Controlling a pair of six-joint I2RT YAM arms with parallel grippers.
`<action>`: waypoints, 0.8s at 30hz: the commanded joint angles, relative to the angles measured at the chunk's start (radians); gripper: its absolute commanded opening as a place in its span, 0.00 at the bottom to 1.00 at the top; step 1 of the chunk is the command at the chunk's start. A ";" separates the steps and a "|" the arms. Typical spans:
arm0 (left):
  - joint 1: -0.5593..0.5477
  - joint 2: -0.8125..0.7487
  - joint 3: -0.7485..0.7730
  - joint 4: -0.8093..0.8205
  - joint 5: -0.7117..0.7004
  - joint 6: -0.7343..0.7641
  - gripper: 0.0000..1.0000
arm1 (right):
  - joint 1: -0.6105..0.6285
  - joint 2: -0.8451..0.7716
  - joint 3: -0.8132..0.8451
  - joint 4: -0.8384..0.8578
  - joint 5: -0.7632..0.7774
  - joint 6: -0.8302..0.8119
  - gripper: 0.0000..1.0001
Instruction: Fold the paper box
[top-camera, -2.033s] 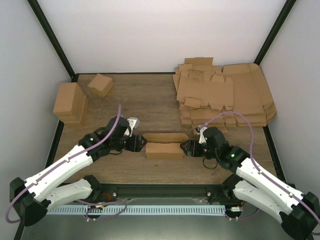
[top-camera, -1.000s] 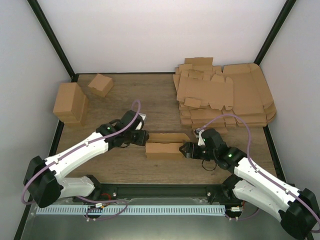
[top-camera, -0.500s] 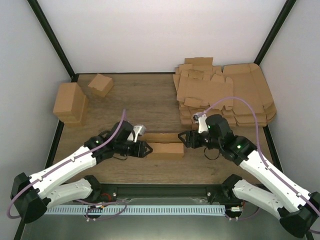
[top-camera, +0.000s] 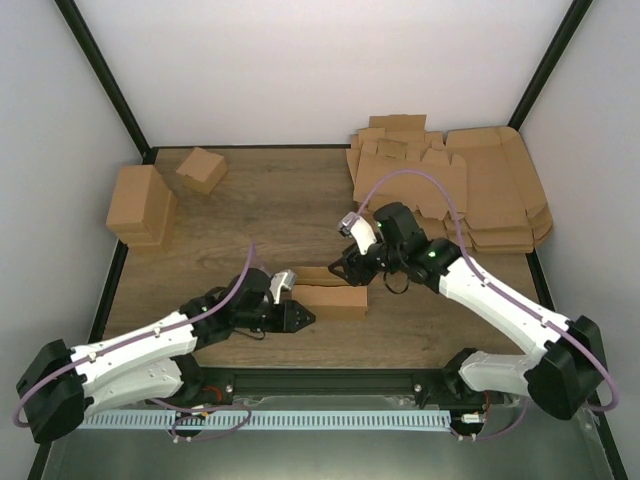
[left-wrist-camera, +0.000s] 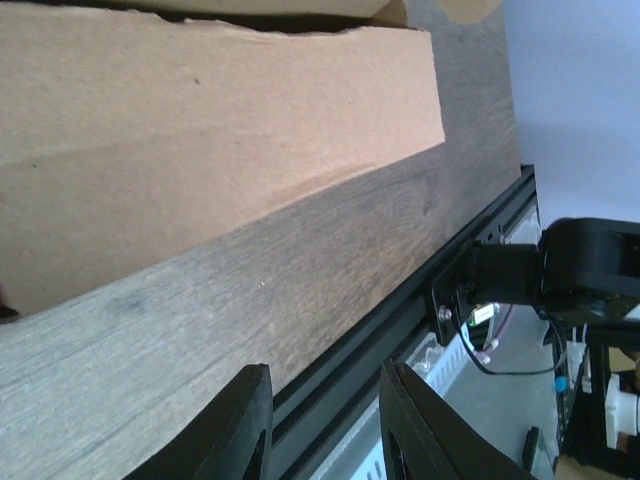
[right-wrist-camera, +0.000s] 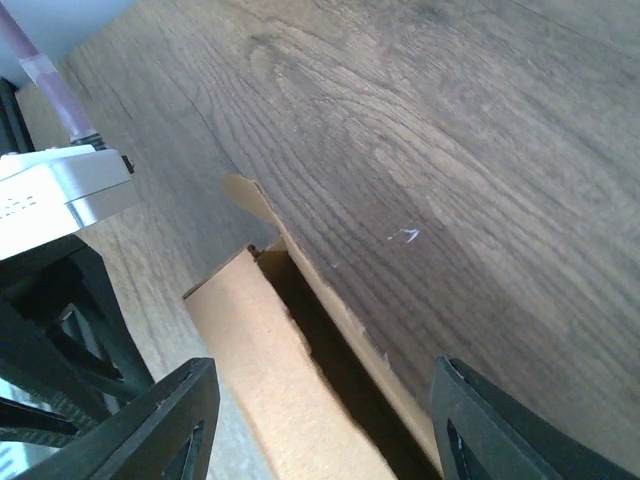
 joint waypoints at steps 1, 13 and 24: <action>-0.014 0.010 -0.043 0.171 -0.057 -0.074 0.32 | 0.009 0.075 0.081 0.031 -0.022 -0.201 0.60; -0.021 0.073 -0.080 0.273 -0.102 -0.108 0.31 | 0.053 0.247 0.149 0.016 0.003 -0.322 0.47; -0.021 0.107 -0.090 0.277 -0.163 -0.125 0.30 | 0.069 0.277 0.122 0.018 0.045 -0.346 0.28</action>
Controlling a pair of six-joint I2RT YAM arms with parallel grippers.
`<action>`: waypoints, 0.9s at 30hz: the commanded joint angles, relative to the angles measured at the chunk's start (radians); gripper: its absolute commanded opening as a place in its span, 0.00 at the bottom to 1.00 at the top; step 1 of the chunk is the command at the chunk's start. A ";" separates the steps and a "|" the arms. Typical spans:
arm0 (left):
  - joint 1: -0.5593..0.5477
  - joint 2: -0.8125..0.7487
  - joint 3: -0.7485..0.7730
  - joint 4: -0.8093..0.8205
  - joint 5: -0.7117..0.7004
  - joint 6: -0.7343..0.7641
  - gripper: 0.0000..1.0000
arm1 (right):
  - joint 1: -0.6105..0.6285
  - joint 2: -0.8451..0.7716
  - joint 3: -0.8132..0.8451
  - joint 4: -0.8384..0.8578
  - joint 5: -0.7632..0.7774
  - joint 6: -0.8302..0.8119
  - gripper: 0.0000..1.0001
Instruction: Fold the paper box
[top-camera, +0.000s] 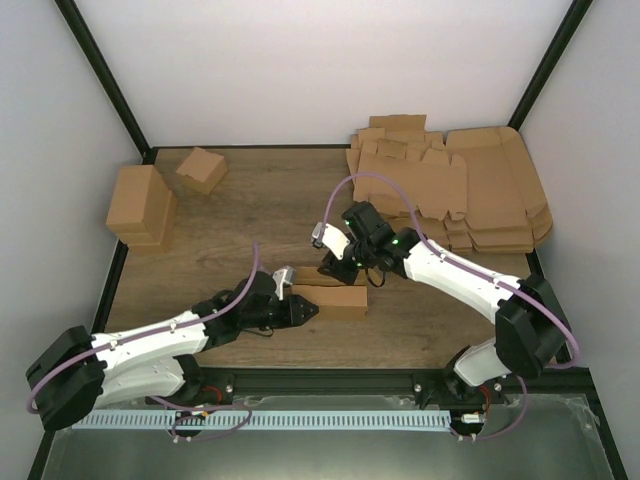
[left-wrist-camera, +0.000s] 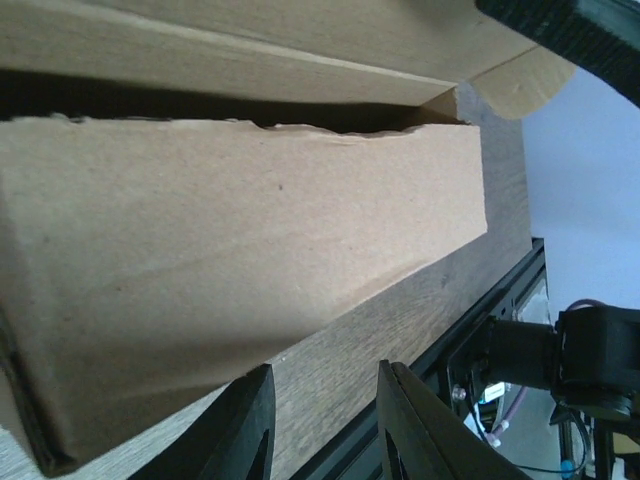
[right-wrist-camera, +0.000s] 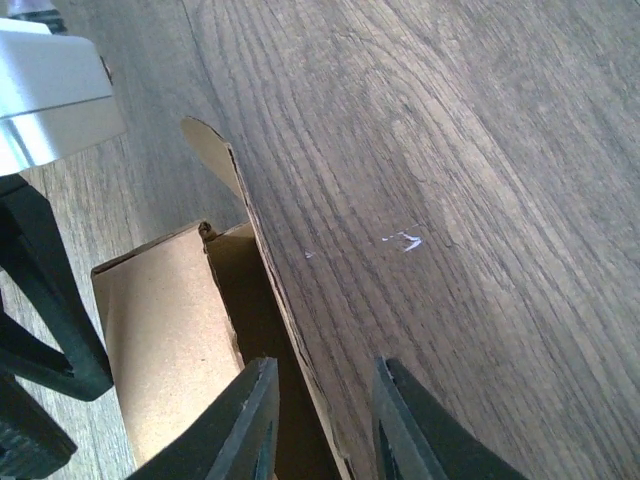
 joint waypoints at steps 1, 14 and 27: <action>-0.005 0.013 -0.012 0.041 -0.042 -0.008 0.30 | 0.009 -0.003 0.019 -0.007 0.006 -0.024 0.25; -0.003 0.050 0.006 0.037 -0.118 -0.008 0.24 | 0.026 -0.039 0.018 -0.099 -0.089 0.003 0.12; -0.002 0.055 0.019 0.010 -0.142 0.015 0.23 | 0.028 -0.076 0.022 -0.106 -0.049 0.078 0.25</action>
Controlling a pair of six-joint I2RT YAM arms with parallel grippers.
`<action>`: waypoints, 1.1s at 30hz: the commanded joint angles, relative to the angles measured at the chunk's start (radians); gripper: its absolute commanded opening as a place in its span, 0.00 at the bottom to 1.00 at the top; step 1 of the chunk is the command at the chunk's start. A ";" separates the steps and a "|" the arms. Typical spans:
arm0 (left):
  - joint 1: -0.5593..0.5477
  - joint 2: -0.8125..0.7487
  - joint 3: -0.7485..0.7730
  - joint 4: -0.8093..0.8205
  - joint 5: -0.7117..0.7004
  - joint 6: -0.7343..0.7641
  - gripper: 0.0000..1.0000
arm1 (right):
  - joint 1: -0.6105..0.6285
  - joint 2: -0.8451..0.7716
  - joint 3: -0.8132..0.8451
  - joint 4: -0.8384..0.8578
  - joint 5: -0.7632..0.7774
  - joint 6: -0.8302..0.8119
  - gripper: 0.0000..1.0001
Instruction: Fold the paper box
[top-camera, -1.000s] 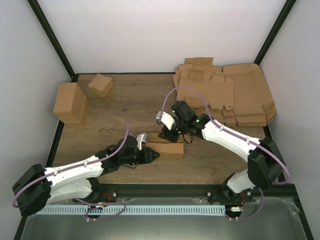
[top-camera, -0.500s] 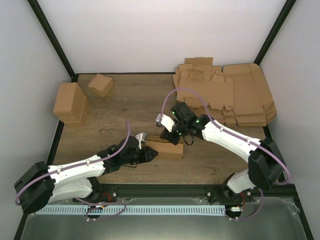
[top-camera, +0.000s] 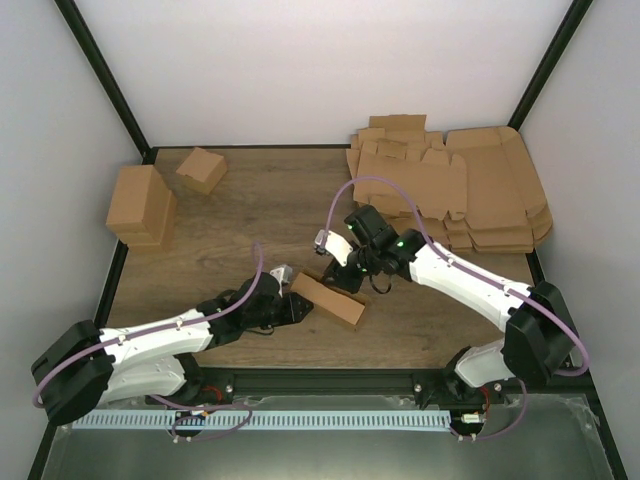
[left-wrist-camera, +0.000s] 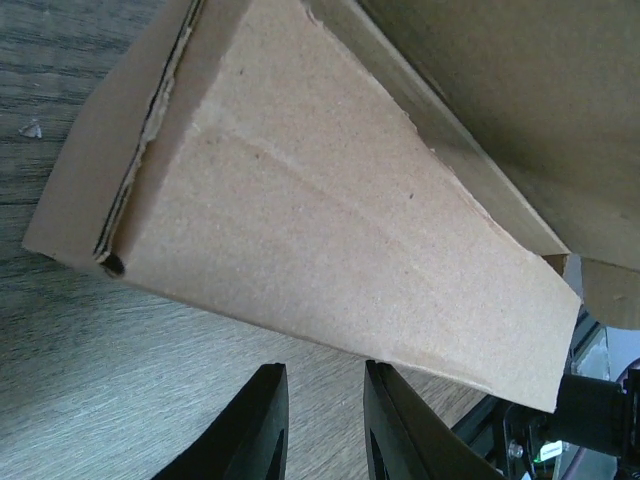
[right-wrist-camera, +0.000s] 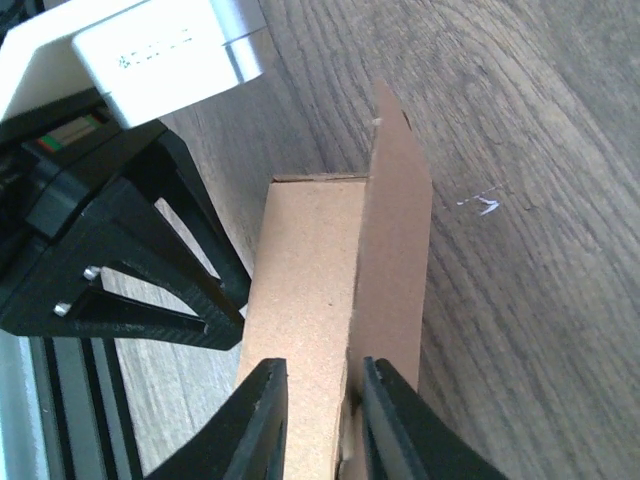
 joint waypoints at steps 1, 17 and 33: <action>-0.002 -0.001 0.022 0.009 -0.016 0.018 0.23 | 0.013 -0.030 0.022 0.014 0.037 0.055 0.27; -0.002 -0.135 0.018 -0.122 0.006 0.034 0.25 | 0.011 -0.107 -0.004 0.034 0.099 0.230 0.87; -0.005 -0.152 -0.004 -0.042 0.098 0.040 0.43 | -0.012 -0.205 -0.079 0.059 0.113 0.464 1.00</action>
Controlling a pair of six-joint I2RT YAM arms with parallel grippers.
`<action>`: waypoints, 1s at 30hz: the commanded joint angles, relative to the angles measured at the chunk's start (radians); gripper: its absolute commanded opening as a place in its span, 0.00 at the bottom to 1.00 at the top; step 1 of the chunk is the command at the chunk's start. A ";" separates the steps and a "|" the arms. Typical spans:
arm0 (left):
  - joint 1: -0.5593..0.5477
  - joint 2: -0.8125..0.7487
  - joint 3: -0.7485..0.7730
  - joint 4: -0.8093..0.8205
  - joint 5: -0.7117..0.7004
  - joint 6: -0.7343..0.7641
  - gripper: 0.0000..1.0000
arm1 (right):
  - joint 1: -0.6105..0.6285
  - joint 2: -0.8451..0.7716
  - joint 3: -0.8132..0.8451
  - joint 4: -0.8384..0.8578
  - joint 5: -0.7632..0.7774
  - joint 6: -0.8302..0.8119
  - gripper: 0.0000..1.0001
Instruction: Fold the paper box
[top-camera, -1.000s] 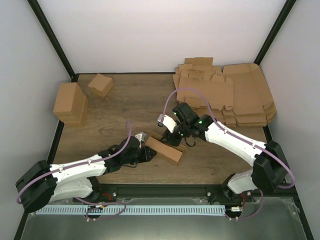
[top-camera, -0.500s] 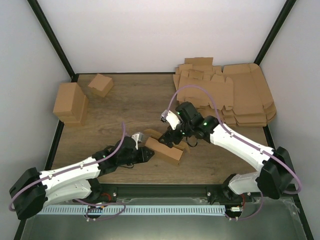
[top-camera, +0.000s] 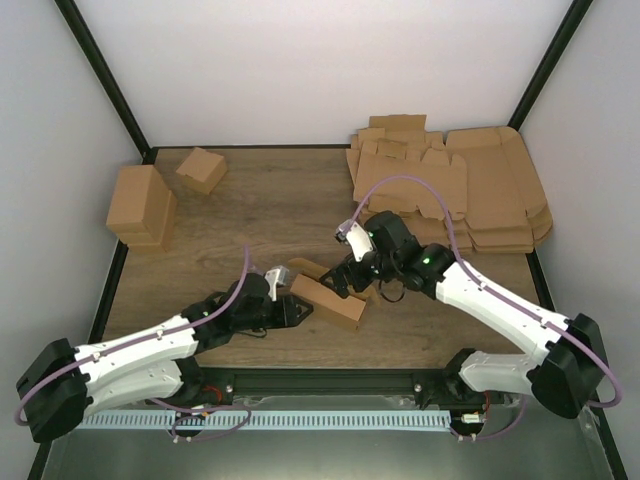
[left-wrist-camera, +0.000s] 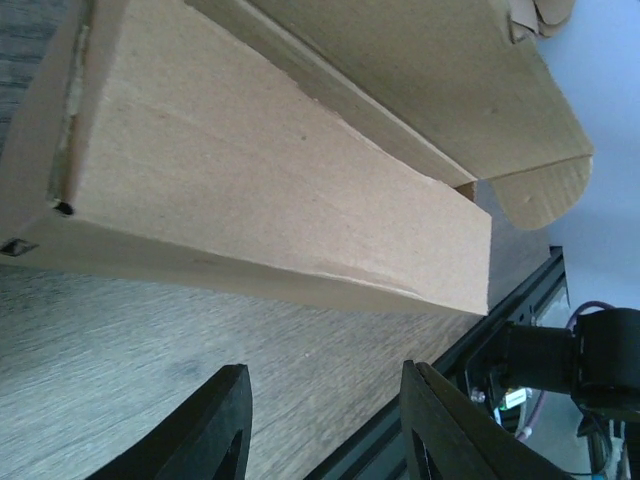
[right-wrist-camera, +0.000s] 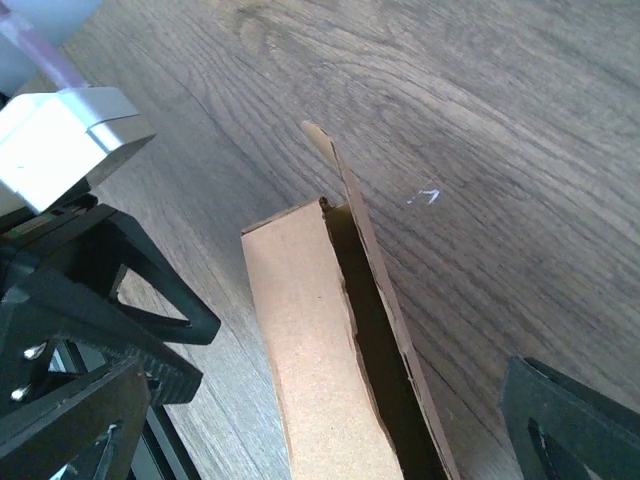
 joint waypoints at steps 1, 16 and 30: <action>-0.007 0.003 -0.013 0.097 0.048 -0.009 0.42 | -0.026 0.009 0.021 -0.018 -0.035 0.079 1.00; -0.057 0.079 -0.092 0.317 0.027 -0.088 0.29 | -0.253 0.167 0.098 0.003 -0.026 0.093 0.34; -0.064 0.196 -0.079 0.426 0.003 -0.096 0.05 | -0.191 0.388 0.029 0.063 -0.154 0.018 0.01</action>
